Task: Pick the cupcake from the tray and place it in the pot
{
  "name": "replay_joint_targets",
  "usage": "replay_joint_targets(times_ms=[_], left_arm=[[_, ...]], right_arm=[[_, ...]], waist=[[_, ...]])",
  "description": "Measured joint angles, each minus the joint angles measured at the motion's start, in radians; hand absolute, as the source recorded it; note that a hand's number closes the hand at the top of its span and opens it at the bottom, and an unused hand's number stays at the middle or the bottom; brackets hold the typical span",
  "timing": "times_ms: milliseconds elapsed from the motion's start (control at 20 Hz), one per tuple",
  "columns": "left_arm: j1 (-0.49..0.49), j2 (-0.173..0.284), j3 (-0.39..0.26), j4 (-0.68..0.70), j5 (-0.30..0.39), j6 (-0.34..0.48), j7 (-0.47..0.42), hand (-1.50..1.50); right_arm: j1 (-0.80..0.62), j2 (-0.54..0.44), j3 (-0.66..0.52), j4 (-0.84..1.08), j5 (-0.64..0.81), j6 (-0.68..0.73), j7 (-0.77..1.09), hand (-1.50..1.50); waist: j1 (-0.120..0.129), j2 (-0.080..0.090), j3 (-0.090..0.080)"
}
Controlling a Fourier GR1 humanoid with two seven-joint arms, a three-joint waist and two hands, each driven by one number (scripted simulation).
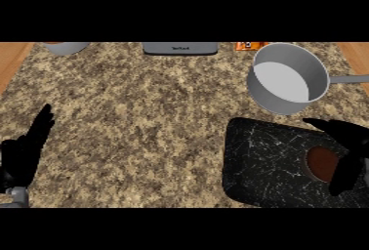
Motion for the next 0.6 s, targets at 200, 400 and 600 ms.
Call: replay_joint_targets(times_ms=[200,400,600], left_arm=[[0.013,-0.027,0.003,-0.023,-0.024,-0.002,0.01,0.0],[0.014,-0.045,0.012,-0.036,-0.04,-0.011,0.022,0.0],[0.042,-0.055,0.029,-0.058,-0.051,-0.028,0.006,0.0]], right_arm=[[0.035,0.038,0.01,0.015,0.081,-0.033,-0.036,-1.5],[0.013,0.069,0.003,0.075,0.138,-0.045,-0.074,-1.5],[0.039,0.063,-0.019,0.103,0.178,-0.05,-0.142,-1.5]], waist=[[-0.001,0.0,0.0],[0.001,0.0,0.0],[0.0,0.0,0.0]])
